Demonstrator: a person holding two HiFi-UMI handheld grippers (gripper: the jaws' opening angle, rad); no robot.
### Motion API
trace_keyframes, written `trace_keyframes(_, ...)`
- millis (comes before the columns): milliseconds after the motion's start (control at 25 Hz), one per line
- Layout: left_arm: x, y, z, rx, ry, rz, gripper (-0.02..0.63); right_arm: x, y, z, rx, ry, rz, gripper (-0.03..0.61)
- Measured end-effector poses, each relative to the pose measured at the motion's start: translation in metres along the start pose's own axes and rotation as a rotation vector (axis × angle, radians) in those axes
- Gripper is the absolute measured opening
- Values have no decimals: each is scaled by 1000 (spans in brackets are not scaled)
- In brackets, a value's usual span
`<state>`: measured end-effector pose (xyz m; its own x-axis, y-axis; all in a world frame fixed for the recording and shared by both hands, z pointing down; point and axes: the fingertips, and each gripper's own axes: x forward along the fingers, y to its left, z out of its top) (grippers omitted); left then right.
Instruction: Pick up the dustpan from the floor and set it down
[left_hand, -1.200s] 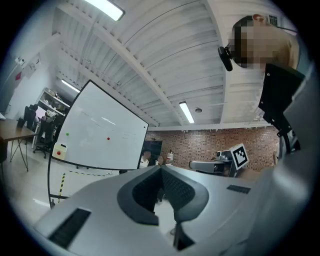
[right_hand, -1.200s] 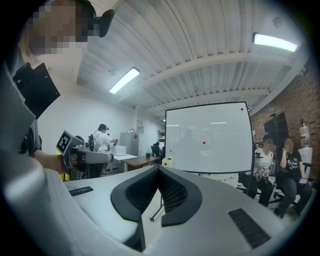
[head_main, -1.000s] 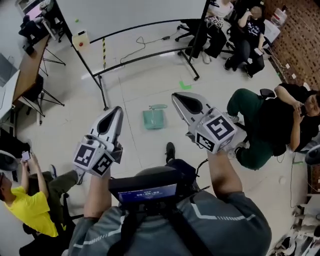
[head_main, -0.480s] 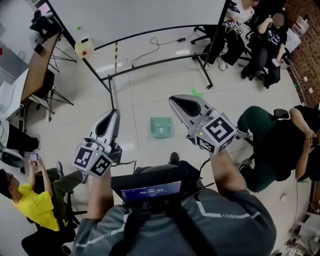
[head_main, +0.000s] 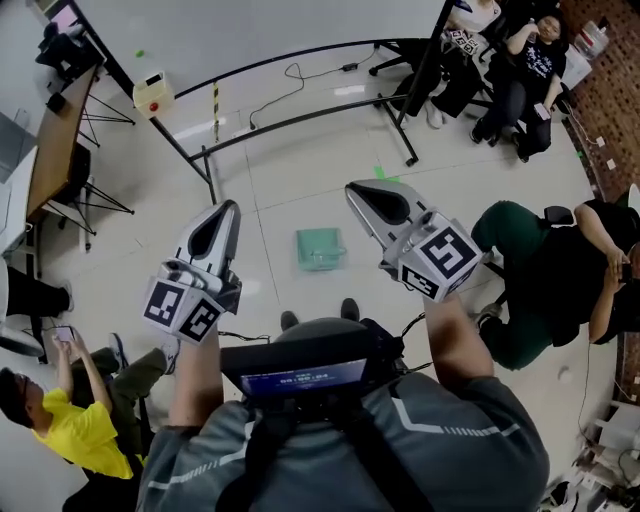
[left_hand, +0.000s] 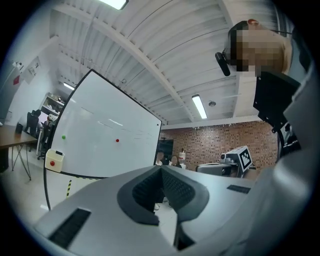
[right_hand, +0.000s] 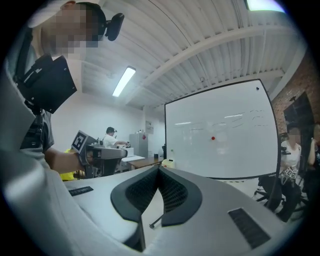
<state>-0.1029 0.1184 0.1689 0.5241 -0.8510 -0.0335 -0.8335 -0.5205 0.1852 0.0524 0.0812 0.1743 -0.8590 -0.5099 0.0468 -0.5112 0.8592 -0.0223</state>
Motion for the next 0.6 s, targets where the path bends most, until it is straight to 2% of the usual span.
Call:
trace_keyframes(160, 5, 6, -8, -19, 2, -35, 34, 7, -4, -9, 0, 19, -17, 28)
trace_keyframes(320, 14, 19, -23, -26, 3, -47, 34, 20, -9, -33, -21, 59, 16, 28)
trace_keyframes(360, 18, 24, -32, -31, 14, -49, 32, 24, -10, -42, -22, 70, 33, 29)
trace_keyframes(440, 27, 35, -53, -46, 35, -46, 34, 32, -13, -66, -26, 103, 74, 78)
trace_keyframes(600, 48, 54, -105, -66, 76, -53, 34, 51, -24, -123, -32, 166, 148, 93)
